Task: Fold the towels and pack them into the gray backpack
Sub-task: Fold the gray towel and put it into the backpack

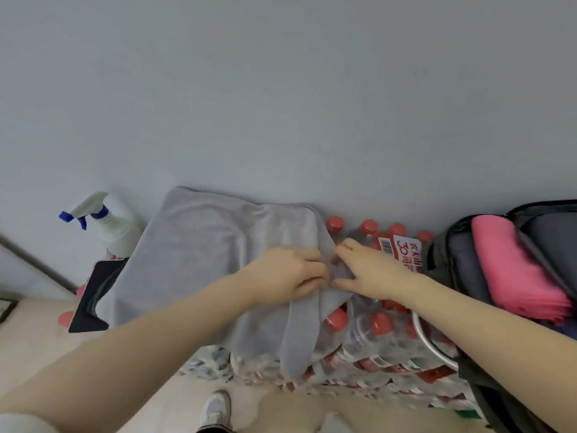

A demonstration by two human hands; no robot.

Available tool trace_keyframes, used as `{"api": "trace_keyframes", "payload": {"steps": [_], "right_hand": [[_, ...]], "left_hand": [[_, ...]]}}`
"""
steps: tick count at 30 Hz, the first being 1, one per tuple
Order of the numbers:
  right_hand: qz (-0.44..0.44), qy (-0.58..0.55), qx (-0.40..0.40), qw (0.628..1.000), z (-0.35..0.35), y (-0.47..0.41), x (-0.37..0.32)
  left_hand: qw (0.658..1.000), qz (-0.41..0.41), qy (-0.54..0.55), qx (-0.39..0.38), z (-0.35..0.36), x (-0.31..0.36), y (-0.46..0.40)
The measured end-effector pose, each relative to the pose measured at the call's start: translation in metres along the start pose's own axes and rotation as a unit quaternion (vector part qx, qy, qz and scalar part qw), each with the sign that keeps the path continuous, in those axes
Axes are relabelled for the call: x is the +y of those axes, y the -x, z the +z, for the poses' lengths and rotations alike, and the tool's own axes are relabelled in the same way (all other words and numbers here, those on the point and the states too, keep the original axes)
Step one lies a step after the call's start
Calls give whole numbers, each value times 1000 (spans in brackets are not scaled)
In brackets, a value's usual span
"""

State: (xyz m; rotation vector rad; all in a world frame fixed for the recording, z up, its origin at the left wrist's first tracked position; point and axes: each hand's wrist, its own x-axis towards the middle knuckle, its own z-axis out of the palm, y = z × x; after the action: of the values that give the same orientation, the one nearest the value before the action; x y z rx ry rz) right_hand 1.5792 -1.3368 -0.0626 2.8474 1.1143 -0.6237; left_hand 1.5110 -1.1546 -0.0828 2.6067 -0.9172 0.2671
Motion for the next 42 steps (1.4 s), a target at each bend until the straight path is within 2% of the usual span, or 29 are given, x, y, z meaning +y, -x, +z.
{"api": "trace_keyframes", "payload": {"steps": [2, 4, 7, 9, 11, 14, 16, 18, 20, 22, 23, 25, 26, 28, 29, 32, 34, 36, 38, 42], "right_hand": [[-17, 6, 25, 1000, 5, -2, 1], [-38, 15, 46, 998, 9, -4, 3], [-101, 94, 98, 986, 11, -2, 6], [-151, 156, 131, 967, 14, -1, 4], [-177, 165, 139, 960, 16, -3, 4], [-136, -6, 164, 977, 8, -6, 13], [-82, -181, 179, 964, -6, -5, 20], [-27, -389, 157, 907, -19, 1, 24], [11, -545, 129, 829, -29, 7, 27], [29, -621, 133, 772, -39, 11, 39], [34, -626, 149, 765, -45, 11, 48], [42, -595, 188, 780, -57, 10, 67], [44, -574, 203, 792, -63, 10, 76], [39, -495, 232, 836, -71, 11, 92], [35, -427, 244, 870, -74, 11, 98], [55, -168, 217, 960, -75, 15, 113], [98, -29, 179, 979, -70, 20, 116], [121, 58, 162, 978, -62, 23, 110], [78, 53, 171, 981, -57, 20, 93], [-107, -45, 145, 983, -56, -3, 29]], "left_hand": [[999, -31, -24, 7, 16, 20, -3], [993, -104, -56, 22, 32, 39, -4], [964, -251, -86, 12, 46, 61, -3], [946, -293, -140, 8, 52, 76, -2], [925, -334, -181, 15, 60, 88, -2], [891, -403, -203, 47, 72, 96, -5], [865, -445, -227, 48, 75, 96, -10], [843, -467, -259, 59, 74, 94, -18], [836, -460, -281, 104, 67, 97, -24], [849, -415, -279, 172, 57, 105, -31], [861, -384, -263, 205, 50, 112, -36], [889, -348, -166, 249, 27, 131, -53], [900, -351, -85, 243, 16, 141, -62], [898, -387, 101, 183, 3, 153, -79], [892, -402, 155, 137, 2, 155, -86], [891, -398, 220, 9, 23, 154, -98], [886, -383, 249, -79, 43, 155, -100], [883, -352, 279, -137, 54, 154, -97], [884, -335, 305, -117, 50, 151, -91], [890, -376, 257, 21, 15, 117, -52]]}}
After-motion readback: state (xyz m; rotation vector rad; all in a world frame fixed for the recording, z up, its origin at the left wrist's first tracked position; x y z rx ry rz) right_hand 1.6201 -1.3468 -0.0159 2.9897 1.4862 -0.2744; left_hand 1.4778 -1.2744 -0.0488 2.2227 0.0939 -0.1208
